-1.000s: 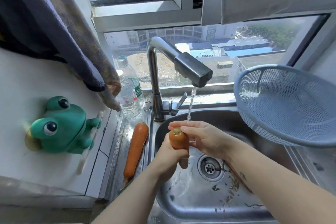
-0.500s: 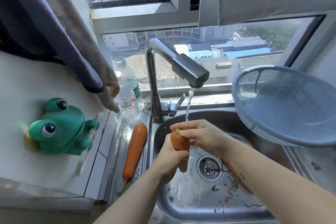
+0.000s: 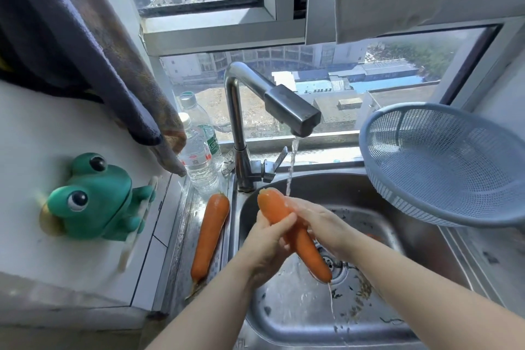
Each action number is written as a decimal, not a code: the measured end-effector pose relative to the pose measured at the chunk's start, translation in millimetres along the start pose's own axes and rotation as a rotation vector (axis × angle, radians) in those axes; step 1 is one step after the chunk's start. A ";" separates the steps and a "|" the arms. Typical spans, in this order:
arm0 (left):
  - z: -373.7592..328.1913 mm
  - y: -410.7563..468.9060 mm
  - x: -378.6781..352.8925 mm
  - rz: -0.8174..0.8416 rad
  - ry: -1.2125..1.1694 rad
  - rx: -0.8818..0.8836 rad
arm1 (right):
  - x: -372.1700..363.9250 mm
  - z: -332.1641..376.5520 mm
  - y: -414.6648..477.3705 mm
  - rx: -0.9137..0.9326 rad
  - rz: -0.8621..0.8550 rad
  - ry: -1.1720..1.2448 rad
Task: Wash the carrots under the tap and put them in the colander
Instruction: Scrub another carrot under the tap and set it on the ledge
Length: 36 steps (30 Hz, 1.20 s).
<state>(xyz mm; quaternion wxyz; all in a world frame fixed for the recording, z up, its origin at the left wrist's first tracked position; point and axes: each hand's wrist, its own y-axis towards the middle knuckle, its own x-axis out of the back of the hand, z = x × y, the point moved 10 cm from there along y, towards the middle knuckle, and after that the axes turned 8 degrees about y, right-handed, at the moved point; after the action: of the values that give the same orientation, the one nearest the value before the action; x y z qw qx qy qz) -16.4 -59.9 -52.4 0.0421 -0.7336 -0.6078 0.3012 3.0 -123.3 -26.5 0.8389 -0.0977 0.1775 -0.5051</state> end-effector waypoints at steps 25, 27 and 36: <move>-25.3 12.9 39.2 -0.631 -0.230 -0.017 | 13.4 32.8 -31.0 0.058 -0.188 -1.163; -29.6 16.3 26.5 -0.558 -0.308 -0.027 | 15.9 27.6 -23.4 -0.026 -0.081 -0.970; -51.2 7.6 3.1 -0.183 0.135 -0.166 | 13.0 10.3 -26.0 -0.356 0.038 -0.365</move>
<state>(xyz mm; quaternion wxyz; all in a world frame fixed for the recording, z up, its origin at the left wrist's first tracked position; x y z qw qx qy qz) 15.7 -43.4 -15.1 0.0492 -0.6948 -0.6906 0.1946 -8.5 -147.2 -10.7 0.8361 -0.3301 0.1110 -0.4239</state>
